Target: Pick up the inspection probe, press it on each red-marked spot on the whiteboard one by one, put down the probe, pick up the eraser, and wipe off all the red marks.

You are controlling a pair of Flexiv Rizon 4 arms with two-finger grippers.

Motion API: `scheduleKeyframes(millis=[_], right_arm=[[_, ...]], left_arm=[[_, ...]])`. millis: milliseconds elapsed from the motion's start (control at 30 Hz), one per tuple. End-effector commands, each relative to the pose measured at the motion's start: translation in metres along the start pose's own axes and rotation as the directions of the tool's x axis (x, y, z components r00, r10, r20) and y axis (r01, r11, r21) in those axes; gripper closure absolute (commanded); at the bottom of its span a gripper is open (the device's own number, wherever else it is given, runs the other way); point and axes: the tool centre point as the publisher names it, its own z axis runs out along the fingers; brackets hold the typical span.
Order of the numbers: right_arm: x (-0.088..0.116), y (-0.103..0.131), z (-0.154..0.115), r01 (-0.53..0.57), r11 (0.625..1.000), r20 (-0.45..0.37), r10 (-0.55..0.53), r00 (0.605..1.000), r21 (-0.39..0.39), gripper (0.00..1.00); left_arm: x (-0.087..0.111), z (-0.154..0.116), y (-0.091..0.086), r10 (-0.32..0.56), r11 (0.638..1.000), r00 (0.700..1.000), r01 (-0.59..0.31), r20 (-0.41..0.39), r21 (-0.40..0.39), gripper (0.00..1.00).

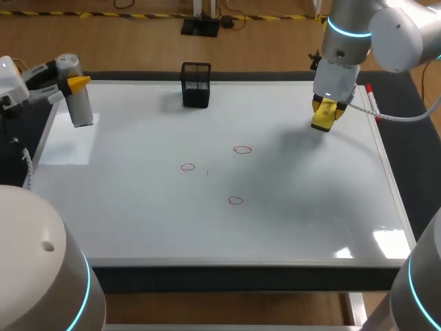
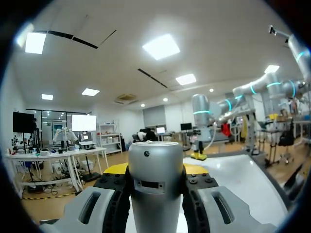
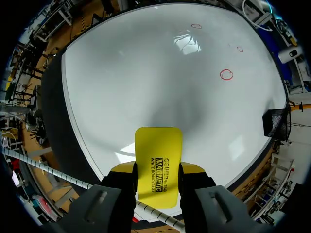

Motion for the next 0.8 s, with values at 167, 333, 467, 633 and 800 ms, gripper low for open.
scheduleKeyframes(millis=[167,333,467,633,800], right_arm=[[-0.013,0.014,-0.004,0.029,1.000,-0.011,-0.029,1.000,0.010,1.00],[-0.038,0.043,-0.002,0.089,0.996,-0.030,-0.089,0.996,0.015,1.00],[-0.063,0.072,-0.002,0.148,0.989,-0.049,-0.146,0.988,0.023,1.00],[-0.091,0.103,-0.004,0.188,0.982,-0.046,-0.187,0.981,0.033,1.00],[-0.117,0.135,-0.006,0.255,0.966,-0.037,-0.253,0.967,0.035,1.00]], left_arm=[[0.000,0.000,-0.001,0.001,1.000,1.000,-0.001,0.001,-0.001,1.00],[0.000,0.000,-0.001,0.001,1.000,1.000,-0.001,0.001,-0.001,1.00],[0.000,0.000,-0.001,0.001,1.000,1.000,-0.001,0.001,-0.001,1.00],[0.000,0.000,-0.001,0.001,1.000,1.000,-0.001,0.001,-0.001,1.00],[0.000,0.000,-0.001,0.001,1.000,1.000,-0.001,0.001,-0.001,1.00]])
